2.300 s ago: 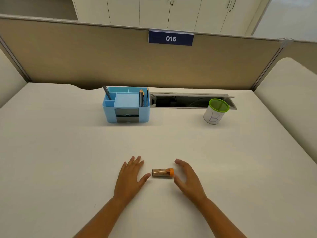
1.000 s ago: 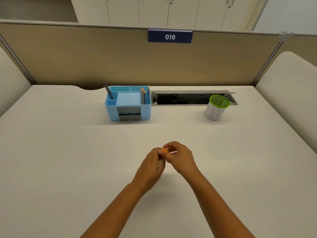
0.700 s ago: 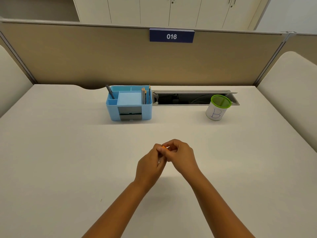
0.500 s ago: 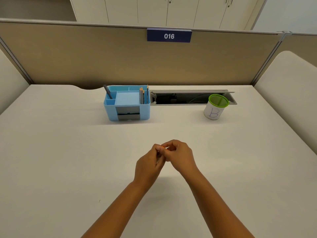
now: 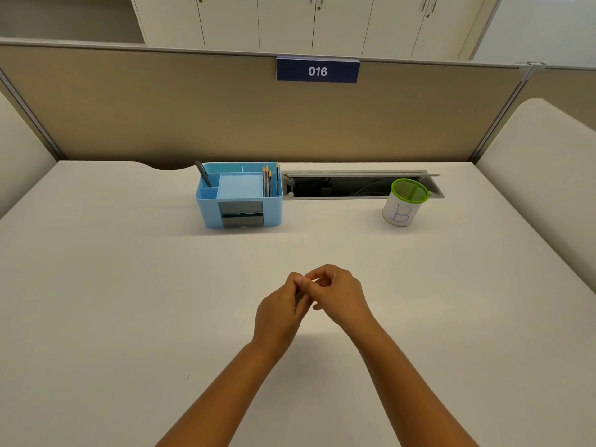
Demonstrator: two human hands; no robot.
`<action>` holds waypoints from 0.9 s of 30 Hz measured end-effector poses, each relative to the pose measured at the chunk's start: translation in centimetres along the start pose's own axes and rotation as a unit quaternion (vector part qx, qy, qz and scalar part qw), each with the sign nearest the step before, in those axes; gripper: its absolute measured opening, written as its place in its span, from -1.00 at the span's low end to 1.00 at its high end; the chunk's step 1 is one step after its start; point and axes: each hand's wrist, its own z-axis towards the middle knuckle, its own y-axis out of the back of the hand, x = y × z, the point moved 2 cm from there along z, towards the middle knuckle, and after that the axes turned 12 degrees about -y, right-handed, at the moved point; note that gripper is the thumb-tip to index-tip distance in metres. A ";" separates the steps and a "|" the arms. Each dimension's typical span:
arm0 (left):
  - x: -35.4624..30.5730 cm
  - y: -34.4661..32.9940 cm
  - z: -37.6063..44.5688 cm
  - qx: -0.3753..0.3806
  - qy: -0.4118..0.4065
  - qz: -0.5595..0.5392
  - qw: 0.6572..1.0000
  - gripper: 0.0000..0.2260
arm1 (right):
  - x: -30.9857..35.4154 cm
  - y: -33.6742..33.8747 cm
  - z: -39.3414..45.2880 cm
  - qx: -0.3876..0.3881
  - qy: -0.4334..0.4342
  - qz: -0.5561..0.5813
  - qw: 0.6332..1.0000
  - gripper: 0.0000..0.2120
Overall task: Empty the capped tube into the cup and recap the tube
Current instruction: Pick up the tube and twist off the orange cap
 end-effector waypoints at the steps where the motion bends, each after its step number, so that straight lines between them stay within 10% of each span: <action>1: 0.0 0.0 -0.1 0.002 0.002 -0.002 1.000 -0.88 | 0.0 0.0 0.0 0.014 -0.008 -0.015 1.000 -0.73; 9: -0.1 -0.8 -1.1 0.008 0.039 0.003 0.999 -0.87 | 0.0 -0.3 -0.5 0.027 0.010 -0.181 0.983 -0.70; 27: -0.2 0.6 -1.6 0.004 0.035 0.018 0.999 -0.86 | -0.1 -1.1 -2.1 0.061 0.040 -0.144 0.987 -0.70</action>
